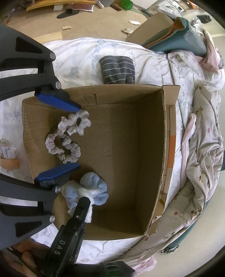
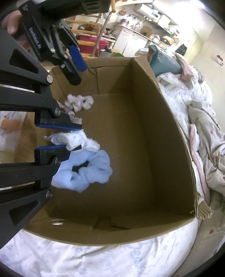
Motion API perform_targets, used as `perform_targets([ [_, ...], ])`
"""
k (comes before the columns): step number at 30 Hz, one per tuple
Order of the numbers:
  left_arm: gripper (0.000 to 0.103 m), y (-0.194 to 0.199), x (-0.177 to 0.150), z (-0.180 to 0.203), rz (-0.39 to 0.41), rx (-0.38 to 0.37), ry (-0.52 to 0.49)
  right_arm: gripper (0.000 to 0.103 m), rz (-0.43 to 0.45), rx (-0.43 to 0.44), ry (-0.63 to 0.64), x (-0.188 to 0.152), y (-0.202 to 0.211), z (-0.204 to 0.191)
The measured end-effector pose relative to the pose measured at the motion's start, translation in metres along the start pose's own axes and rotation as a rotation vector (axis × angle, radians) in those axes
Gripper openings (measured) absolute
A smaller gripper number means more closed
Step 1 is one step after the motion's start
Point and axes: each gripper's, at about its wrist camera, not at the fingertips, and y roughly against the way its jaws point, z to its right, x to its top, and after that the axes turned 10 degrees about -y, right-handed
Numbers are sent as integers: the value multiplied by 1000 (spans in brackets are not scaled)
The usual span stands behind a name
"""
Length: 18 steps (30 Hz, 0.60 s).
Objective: Organize soft objects
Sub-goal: 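Open both tools to drop the scrunchie and sock into the box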
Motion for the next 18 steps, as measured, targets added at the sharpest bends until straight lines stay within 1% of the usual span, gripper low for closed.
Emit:
perform_targets([
  [3, 58, 2, 1, 0, -1, 3, -1, 16, 2, -5, 0, 0, 1, 1],
  [5, 58, 4, 1, -1, -6, -13, 4, 17, 7, -23, 12, 1, 2, 0],
  [7, 58, 8, -1, -2, 0, -32, 14, 21, 18, -23, 8, 4, 6, 2],
  [8, 58, 12, -2, -2, 13, -28, 16, 30, 22, -24, 5, 4, 7, 2],
  [9, 58, 15, -3, -2, 23, -19, 13, 49, 29, -32, 1, 5, 9, 3],
  [11, 58, 20, -4, -2, 42, 5, 8, 74, 60, -24, -6, 6, 15, 3],
  [13, 58, 24, -4, -4, 60, -2, 15, 74, 80, -24, -6, 7, 20, 3],
  [14, 61, 26, -4, -5, 70, -8, 21, 76, 90, -31, -6, 8, 22, 3],
  [15, 66, 29, -4, -6, 82, -9, 29, 81, 113, -40, -6, 9, 26, 3],
  [16, 77, 33, -5, -7, 93, -8, 40, 84, 137, -42, -3, 9, 30, 2],
  [17, 86, 37, -6, -8, 101, -8, 48, 93, 159, -38, 6, 9, 34, 0],
  [18, 87, 42, -6, -8, 117, -7, 51, 103, 175, -34, 13, 9, 38, -1],
])
